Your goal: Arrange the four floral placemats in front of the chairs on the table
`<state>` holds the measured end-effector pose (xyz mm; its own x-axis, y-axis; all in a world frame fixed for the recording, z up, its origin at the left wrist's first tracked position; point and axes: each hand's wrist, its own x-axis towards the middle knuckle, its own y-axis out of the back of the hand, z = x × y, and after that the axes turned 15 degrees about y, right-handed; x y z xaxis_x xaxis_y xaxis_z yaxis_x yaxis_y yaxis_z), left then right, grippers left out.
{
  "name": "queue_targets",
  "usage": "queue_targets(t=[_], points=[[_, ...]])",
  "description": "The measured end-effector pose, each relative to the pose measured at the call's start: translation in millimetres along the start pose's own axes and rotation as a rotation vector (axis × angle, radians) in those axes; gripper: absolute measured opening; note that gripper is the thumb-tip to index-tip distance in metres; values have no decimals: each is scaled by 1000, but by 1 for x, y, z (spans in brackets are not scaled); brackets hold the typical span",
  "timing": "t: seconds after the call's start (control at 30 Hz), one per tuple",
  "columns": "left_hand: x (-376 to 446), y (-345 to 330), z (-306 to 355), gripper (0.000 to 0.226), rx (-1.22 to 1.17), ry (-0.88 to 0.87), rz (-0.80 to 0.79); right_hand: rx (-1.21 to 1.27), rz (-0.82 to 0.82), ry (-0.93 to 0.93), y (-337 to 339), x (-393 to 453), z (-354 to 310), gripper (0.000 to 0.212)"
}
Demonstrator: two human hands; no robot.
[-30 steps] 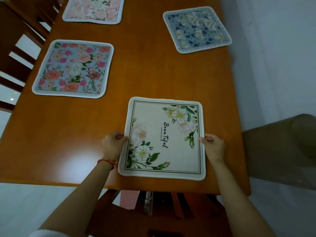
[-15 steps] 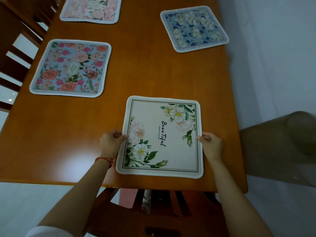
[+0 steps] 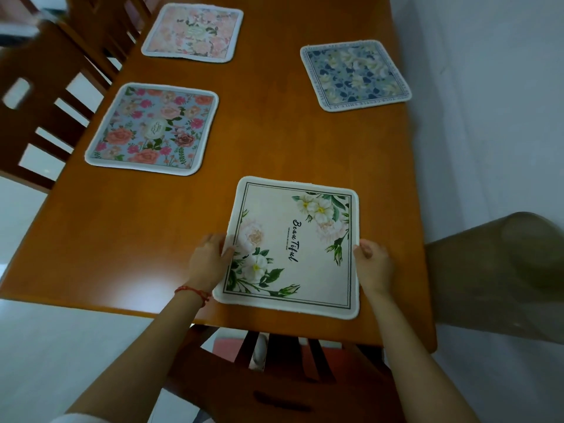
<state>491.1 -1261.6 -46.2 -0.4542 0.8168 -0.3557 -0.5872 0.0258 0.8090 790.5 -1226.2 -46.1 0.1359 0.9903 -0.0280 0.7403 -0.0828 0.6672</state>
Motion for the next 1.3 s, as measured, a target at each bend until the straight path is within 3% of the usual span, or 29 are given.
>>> queue_targets(t=[0.2,0.53,1.0,1.17,1.3], points=[[-33,17,0,45,73,-100,74,-76,-167,269,-5,-11,-33,37],[-73,64,-51,47,81,-26,256,-224,-373,664,-30,-31,-102,44],[-131,151,-194,48,244,155,529,-264,-523,1064,-139,-138,-244,43],[-155,183,-260,49,301,301,541,-302,-629,1179,-186,-198,-294,63],[-175,205,-316,48,304,367,595,-294,-667,1297,-227,-245,-331,47]])
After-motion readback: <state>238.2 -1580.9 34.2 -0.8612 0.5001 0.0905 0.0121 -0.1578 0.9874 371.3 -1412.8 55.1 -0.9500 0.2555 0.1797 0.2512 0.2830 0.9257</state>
